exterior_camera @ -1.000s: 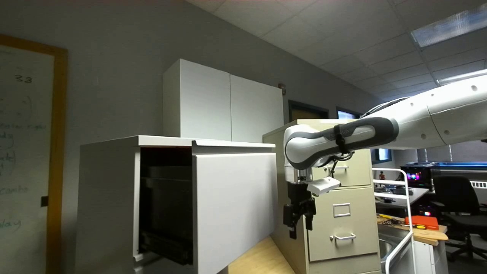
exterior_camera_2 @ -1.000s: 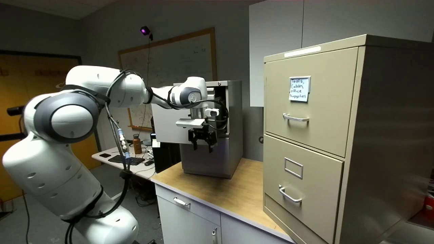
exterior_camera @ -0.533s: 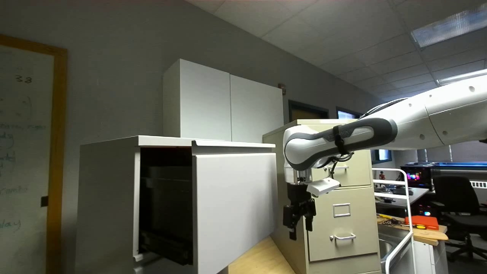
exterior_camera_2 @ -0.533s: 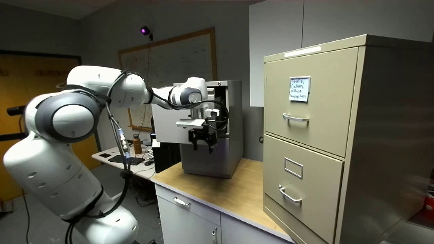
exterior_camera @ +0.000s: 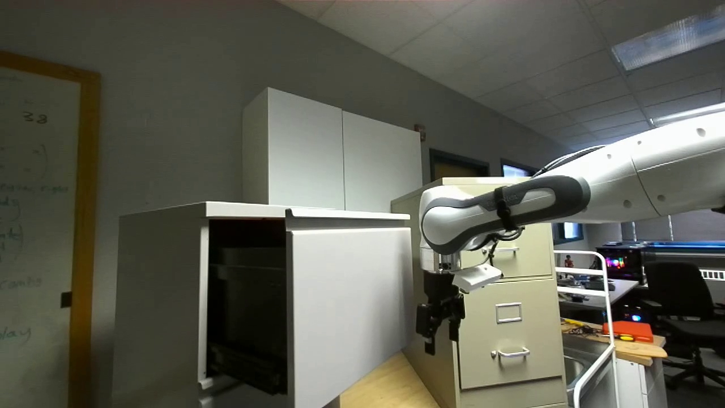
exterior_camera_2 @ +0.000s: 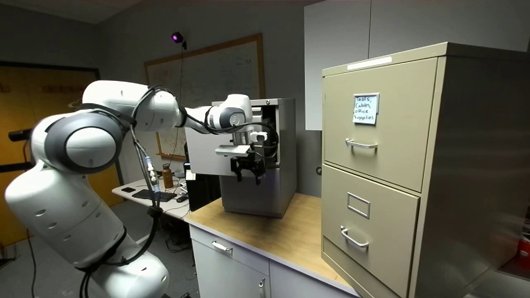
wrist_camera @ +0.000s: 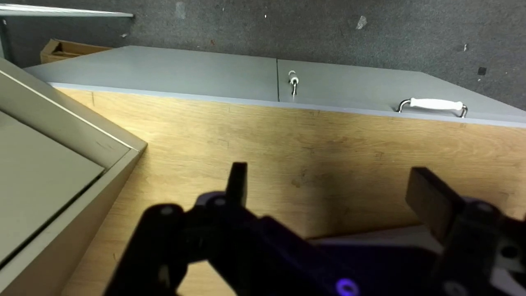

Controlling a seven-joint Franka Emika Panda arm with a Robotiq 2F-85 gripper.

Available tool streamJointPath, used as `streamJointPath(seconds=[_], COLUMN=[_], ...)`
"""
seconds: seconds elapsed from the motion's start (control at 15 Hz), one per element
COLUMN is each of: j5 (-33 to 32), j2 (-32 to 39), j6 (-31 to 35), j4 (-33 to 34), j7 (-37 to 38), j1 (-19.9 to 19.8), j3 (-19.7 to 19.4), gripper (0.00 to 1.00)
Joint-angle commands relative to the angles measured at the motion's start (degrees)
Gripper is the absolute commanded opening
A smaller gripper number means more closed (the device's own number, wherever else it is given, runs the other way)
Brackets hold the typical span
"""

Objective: Close the top drawer of the left cabinet

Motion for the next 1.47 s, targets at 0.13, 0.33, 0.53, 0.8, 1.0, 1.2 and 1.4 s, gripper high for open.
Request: streamJointPath(seconds=[0.13, 0.33, 0.53, 0.8, 1.0, 1.2, 1.4], j5=[-0.2, -0.6, -0.1, 1.2, 3.5, 7.1, 9.7], j2=[-2.0, -3.9, -6.0, -8.6, -9.7, -9.9, -10.0], j6=[1.6, 2.9, 5.0, 11.2, 18.0, 23.9, 27.1], j4=[1.1, 0.9, 0.6, 0.1, -0.5, -0.8, -1.2], j7=[0.8, 0.8, 0.7, 1.4, 1.1, -0.4, -0.8], j1=[-0.1, -0.1, 0.1, 0.6, 1.8, 3.8, 4.9], j3=[0.9, 1.1, 1.1, 1.1, 0.9, 0.6, 0.4], gripper=[1.00, 0.67, 0.43, 0.14, 0.00, 0.00, 0.00])
